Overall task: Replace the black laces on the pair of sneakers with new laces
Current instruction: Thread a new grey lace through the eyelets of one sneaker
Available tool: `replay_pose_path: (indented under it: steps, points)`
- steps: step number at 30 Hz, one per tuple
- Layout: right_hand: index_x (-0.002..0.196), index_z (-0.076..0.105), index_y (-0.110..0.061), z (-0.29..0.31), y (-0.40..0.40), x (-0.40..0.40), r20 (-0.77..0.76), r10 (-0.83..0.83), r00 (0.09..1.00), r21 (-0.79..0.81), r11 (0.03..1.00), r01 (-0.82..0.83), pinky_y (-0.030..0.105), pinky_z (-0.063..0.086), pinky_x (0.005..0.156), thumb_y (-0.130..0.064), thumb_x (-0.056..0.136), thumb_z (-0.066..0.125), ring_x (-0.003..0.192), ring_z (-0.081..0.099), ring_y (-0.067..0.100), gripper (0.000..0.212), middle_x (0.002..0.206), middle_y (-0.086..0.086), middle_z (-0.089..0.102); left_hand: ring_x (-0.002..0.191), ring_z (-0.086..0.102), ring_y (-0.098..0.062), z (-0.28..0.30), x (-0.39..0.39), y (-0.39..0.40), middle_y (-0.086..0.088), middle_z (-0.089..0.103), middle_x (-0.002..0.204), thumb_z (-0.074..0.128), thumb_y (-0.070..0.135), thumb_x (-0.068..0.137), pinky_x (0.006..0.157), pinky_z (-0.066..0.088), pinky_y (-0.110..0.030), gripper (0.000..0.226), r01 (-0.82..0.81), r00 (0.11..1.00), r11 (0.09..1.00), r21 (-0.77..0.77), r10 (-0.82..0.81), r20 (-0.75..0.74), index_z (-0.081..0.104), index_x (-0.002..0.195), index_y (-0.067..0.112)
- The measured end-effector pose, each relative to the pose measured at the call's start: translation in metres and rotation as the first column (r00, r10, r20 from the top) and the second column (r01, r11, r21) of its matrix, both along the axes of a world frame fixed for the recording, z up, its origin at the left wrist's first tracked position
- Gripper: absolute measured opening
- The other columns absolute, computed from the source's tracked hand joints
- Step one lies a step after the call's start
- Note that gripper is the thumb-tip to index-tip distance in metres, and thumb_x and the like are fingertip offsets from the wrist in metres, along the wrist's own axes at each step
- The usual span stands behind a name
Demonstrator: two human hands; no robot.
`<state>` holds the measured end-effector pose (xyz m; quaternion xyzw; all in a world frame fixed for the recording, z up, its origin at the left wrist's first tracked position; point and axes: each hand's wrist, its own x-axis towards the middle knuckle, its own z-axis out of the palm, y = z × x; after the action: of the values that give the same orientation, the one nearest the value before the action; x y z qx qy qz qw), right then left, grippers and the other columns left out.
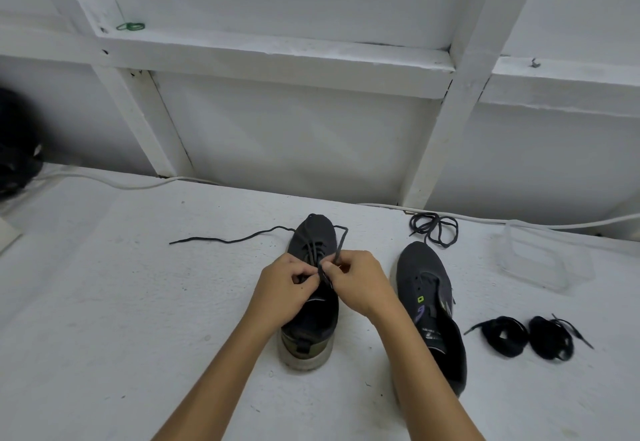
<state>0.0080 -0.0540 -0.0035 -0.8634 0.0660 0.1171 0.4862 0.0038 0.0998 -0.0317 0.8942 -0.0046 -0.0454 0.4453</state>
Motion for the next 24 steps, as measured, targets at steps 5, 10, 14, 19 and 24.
replay_pose_path:
  steps: [5, 10, 14, 19, 24]
  points:
    - [0.094, 0.07, -0.022, 0.015, -0.004, 0.009, -0.153, -0.186, 0.971, 0.578, 0.78, 0.241, 0.027, 0.049, 0.076, -0.023, 0.097, 0.065, 0.093, 0.064, 0.012, 0.006, 0.092, -0.009, 0.071, 0.081, 0.058, -0.002, 0.002, -0.005, -0.009, 0.011, 0.061, 0.093, 0.068, 0.025, 0.091, 0.069, 0.042, -0.01, 0.009, -0.065, 0.997, 0.998, 0.013, 0.065, 0.041, 0.071, 0.083, 0.029]
    - [0.089, 0.06, -0.023, 0.033, -0.03, 0.024, -0.373, -0.569, 0.733, 0.813, 0.18, 0.553, 0.036, 0.047, 0.083, -0.033, 0.099, 0.057, 0.094, 0.067, 0.015, 0.015, 0.084, -0.004, 0.071, 0.083, 0.058, -0.002, 0.003, -0.008, -0.007, 0.012, 0.06, 0.096, 0.066, 0.026, 0.092, 0.072, 0.044, -0.012, 0.01, -0.074, 0.997, 0.997, -0.008, 0.074, 0.008, 0.07, 0.083, 0.027]
    - [0.127, 0.052, -0.012, 0.011, -0.023, 0.008, -0.493, -0.544, 0.678, 0.542, 0.417, 0.729, 0.051, 0.052, 0.099, -0.04, 0.104, 0.049, 0.123, 0.059, 0.035, 0.036, 0.127, 0.016, 0.061, 0.083, 0.058, -0.001, 0.003, -0.007, -0.008, 0.013, 0.06, 0.095, 0.066, 0.028, 0.092, 0.075, 0.046, -0.014, 0.01, -0.082, 0.997, 0.996, -0.016, 0.082, 0.009, 0.07, 0.084, 0.029]
    - [0.152, 0.034, -0.008, 0.001, 0.011, -0.021, -0.428, -0.438, 0.79, 0.476, 0.634, 0.61, 0.045, 0.05, 0.106, -0.062, 0.087, 0.064, 0.123, 0.06, 0.031, 0.089, 0.121, 0.009, 0.065, 0.085, 0.06, 0.006, 0.01, -0.007, 0.0, 0.014, 0.066, 0.094, 0.067, 0.028, 0.092, 0.074, 0.045, -0.008, 0.011, -0.111, 0.994, 0.988, -0.103, 0.109, -0.027, 0.072, 0.083, 0.031]
    - [0.157, 0.033, -0.034, -0.016, 0.033, -0.043, -0.086, -0.329, 0.941, 0.303, 0.891, 0.339, 0.023, 0.032, 0.111, -0.058, 0.091, 0.064, 0.145, 0.036, 0.01, 0.077, 0.159, -0.007, 0.037, 0.085, 0.069, -0.008, 0.017, -0.001, 0.013, 0.008, 0.073, 0.082, 0.066, 0.025, 0.092, 0.084, 0.059, -0.036, 0.013, -0.223, 0.96, 0.902, -0.37, 0.139, -0.242, 0.075, 0.082, 0.024]
